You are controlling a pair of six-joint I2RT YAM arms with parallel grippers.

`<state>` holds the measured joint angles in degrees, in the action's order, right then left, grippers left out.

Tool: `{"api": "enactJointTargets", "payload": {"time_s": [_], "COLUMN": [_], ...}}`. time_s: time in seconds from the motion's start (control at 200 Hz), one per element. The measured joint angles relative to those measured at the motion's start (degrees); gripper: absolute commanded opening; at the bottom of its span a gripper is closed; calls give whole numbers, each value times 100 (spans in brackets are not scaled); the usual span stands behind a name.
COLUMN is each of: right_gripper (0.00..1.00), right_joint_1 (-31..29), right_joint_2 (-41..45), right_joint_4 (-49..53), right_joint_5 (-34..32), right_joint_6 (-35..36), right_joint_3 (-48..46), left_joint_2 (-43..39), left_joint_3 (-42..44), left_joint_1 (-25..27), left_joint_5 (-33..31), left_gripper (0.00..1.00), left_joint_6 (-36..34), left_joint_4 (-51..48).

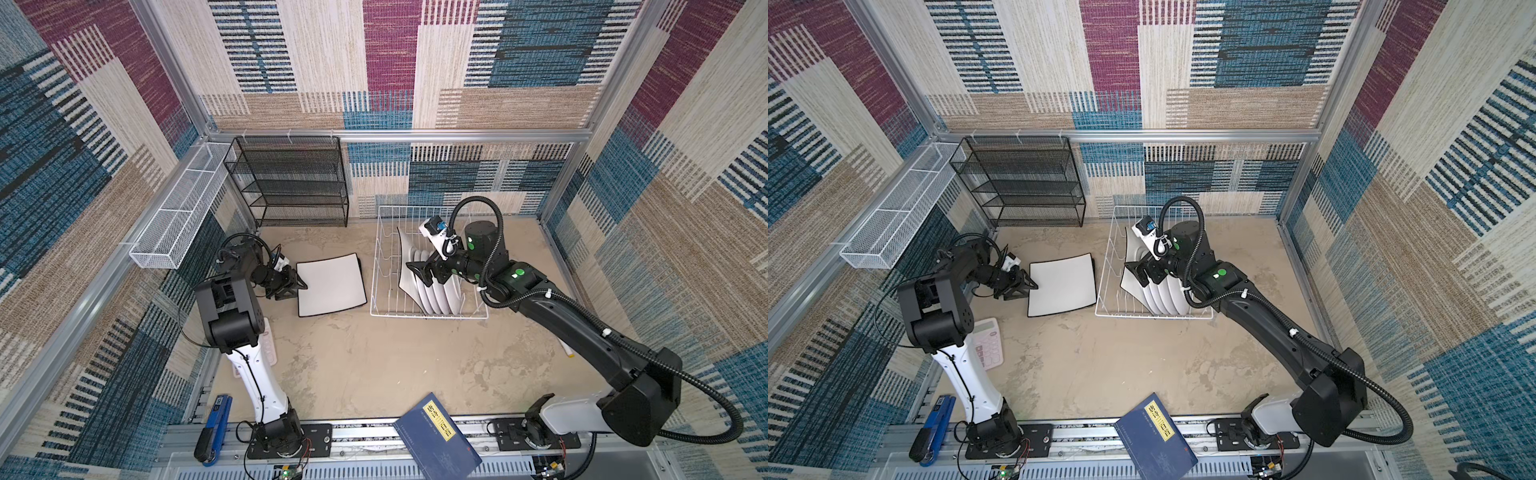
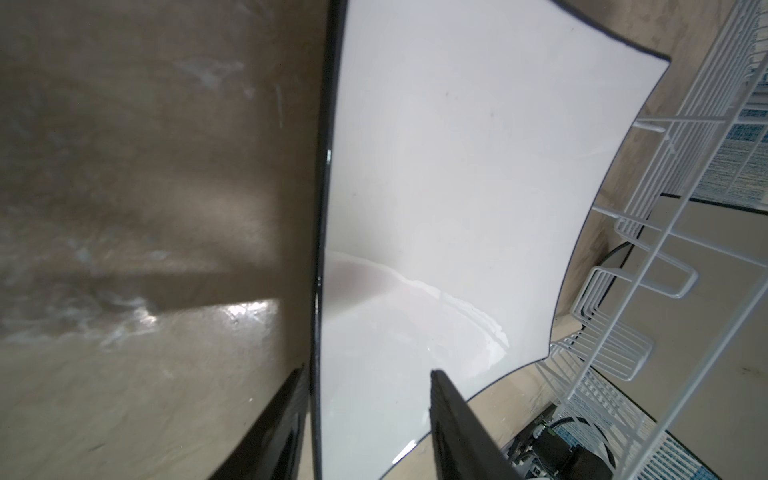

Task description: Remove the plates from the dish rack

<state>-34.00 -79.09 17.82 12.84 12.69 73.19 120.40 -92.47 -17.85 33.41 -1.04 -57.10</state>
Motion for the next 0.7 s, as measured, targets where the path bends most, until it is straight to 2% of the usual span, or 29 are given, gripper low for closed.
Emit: {"api": "enactJointTargets", "payload": {"time_s": [0.18,0.701], "right_gripper": [99,99], "right_joint_1": [0,-4], "right_joint_2": [-20,2], "right_joint_4": [0,4], "right_joint_5": [-7,-245], "right_joint_6": [0,-50], "right_joint_3": [0,0], "left_joint_2": [-48,52], "left_joint_3": [-42,-295], "left_joint_1": [0,50], "left_joint_5": [-2,175], "left_gripper": [56,52], "left_joint_6": [90,341], "left_joint_4": [79,391]}}
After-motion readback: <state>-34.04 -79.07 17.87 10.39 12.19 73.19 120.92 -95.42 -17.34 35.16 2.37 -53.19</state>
